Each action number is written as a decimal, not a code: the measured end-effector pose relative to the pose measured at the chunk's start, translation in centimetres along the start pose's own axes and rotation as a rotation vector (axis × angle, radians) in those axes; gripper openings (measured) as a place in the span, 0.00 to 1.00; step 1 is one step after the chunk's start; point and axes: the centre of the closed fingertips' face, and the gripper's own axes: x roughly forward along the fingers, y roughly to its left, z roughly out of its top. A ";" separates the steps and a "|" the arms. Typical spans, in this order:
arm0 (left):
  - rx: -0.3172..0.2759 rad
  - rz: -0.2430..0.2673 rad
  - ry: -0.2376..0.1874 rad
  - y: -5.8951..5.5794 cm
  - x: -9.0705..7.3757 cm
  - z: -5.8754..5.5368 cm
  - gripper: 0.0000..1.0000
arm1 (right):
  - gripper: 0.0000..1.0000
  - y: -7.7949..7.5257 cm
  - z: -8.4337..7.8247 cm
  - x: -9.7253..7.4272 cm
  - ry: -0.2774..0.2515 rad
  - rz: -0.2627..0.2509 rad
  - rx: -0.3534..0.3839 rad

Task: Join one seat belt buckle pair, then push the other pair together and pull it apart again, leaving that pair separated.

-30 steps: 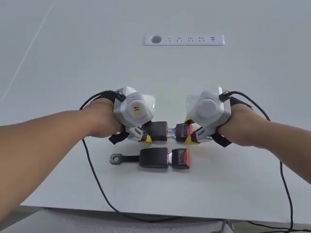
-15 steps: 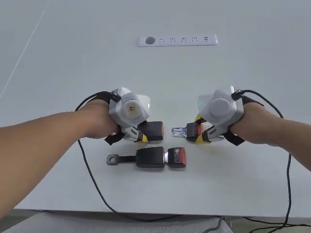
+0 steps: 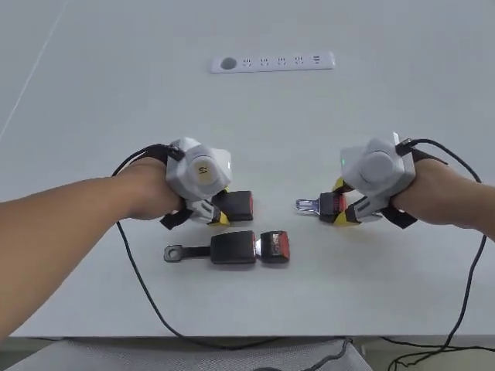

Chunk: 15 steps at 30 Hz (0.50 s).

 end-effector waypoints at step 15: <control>-0.006 0.019 0.004 0.1 -0.2 0.2 0.34 | 0.32 0.0 -0.8 0.0 0.020 -0.010 0.001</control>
